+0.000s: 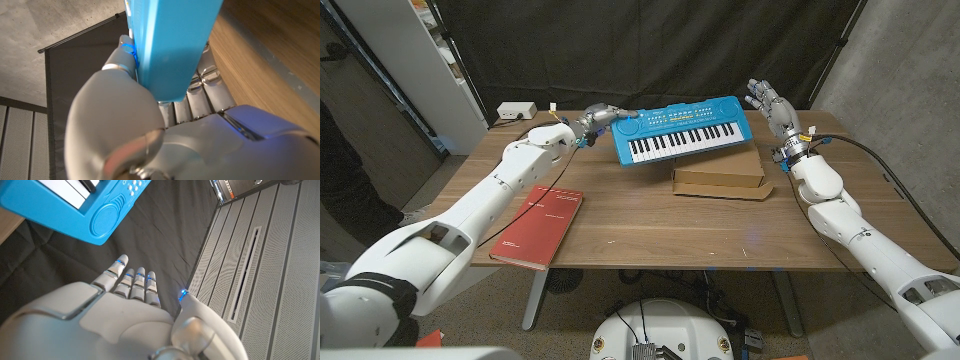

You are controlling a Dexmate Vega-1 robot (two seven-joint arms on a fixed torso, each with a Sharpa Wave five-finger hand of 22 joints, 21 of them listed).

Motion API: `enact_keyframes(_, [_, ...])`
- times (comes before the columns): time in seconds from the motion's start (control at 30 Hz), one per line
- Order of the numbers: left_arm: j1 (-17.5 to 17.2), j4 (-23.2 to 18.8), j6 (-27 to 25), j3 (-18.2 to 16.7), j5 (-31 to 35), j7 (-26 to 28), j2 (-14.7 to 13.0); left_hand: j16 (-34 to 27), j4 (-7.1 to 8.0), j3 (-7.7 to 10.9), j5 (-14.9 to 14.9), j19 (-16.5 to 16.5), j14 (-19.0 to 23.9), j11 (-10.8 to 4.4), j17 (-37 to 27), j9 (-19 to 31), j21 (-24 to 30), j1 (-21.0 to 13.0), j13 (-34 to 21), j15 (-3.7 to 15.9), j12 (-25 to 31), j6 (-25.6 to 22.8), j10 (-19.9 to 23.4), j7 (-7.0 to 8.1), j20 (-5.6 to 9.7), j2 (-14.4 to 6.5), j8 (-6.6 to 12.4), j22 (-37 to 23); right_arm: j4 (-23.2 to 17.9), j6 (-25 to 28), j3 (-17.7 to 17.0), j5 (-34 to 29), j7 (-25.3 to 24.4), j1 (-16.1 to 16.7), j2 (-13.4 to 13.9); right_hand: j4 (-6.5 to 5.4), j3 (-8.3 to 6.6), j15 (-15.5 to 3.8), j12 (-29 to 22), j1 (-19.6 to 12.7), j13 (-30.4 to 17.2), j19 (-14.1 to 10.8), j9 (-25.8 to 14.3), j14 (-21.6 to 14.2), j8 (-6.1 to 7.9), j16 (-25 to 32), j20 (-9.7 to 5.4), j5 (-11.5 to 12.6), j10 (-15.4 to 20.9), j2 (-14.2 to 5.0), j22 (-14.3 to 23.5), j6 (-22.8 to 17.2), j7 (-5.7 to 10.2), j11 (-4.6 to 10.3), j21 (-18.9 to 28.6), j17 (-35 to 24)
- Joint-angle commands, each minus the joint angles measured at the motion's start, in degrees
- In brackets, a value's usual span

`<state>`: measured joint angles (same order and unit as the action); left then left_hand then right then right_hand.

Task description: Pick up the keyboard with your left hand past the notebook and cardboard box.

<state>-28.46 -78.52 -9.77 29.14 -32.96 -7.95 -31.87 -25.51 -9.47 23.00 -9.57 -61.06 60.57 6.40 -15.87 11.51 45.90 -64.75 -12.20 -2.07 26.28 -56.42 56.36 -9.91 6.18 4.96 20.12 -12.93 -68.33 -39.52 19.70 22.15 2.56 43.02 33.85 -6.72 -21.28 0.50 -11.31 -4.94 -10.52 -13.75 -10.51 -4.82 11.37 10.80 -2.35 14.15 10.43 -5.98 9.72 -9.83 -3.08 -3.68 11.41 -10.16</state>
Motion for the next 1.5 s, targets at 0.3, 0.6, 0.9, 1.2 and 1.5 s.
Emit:
enact_keyframes(0.3, [-3.37,-9.13,2.95,-1.12,5.70,9.05,-2.50,-0.14,0.28,0.28,-0.50,0.21,12.97,-8.43,-0.46,0.34,1.10,-8.81,-9.11,13.34,0.15,-5.50,8.52,3.32,3.00,-8.55,-0.01,0.00,3.77,-0.89,-0.41,2.69,1.40,-0.95,-0.99,0.21,0.01,-0.12,0.18,-0.34,-0.26,0.01,-0.18,-0.39,-0.23,-0.13,-0.40,0.06,0.53,-0.26,0.10,-0.50,0.10,0.08,-0.29,-0.11])
enact_keyframes(0.6, [-4.37,-9.65,6.66,-1.76,7.04,10.15,-2.11,-0.06,0.35,0.22,-0.49,0.52,12.88,-8.55,-0.56,0.34,1.57,-8.76,-9.38,13.27,0.04,-5.66,8.49,3.51,3.02,-8.46,-0.11,0.05,4.48,-1.40,-0.45,2.47,1.18,-1.50,-1.18,0.22,0.02,-0.15,0.19,-0.32,-0.26,0.00,-0.18,-0.38,-0.23,-0.13,-0.38,0.06,0.55,-0.23,0.10,-0.53,0.05,0.08,-0.28,-0.12])
enact_keyframes(0.9, [-5.50,-11.41,10.13,-2.18,10.66,13.56,-1.98,-0.05,0.42,0.19,-0.49,0.73,12.98,-8.45,-0.63,0.35,2.09,-8.75,-9.66,13.35,-0.01,-5.81,8.65,3.65,3.05,-8.47,-0.22,0.11,5.38,-1.75,-0.55,2.81,1.25,-1.97,-1.44,0.23,0.00,-0.19,0.18,-0.31,-0.26,0.01,-0.18,-0.35,-0.22,-0.14,-0.44,0.06,0.59,-0.23,0.10,-0.58,0.11,0.16,-0.29,-0.12])
enact_keyframes(1.2, [-6.41,-12.09,13.73,-2.53,14.68,17.15,-1.24,0.03,0.46,0.12,-0.48,0.90,13.00,-8.58,-0.64,0.35,2.53,-8.68,-9.84,13.40,-0.11,-5.97,8.73,3.82,3.08,-8.35,-0.30,0.16,6.81,-2.79,-0.47,2.70,1.57,-2.65,-1.70,0.25,-0.01,-0.22,0.17,-0.32,-0.26,0.01,-0.18,-0.35,-0.26,-0.14,-0.47,0.07,0.63,-0.23,0.10,-0.51,0.12,0.14,-0.29,-0.11])
enact_keyframes(1.5, [-6.80,-11.97,17.70,-2.59,20.17,20.83,-0.55,0.09,0.52,0.08,-0.47,1.26,13.02,-8.66,-0.69,0.35,3.02,-8.62,-9.93,13.42,-0.35,-6.09,8.75,3.89,3.11,-8.32,-0.44,0.24,7.61,-2.97,-0.50,2.87,1.52,-2.96,-1.86,0.27,-0.03,-0.21,0.18,-0.33,-0.27,0.01,-0.18,-0.35,-0.24,-0.14,-0.47,0.07,0.62,-0.23,0.10,-0.57,0.05,0.08,-0.29,-0.11])
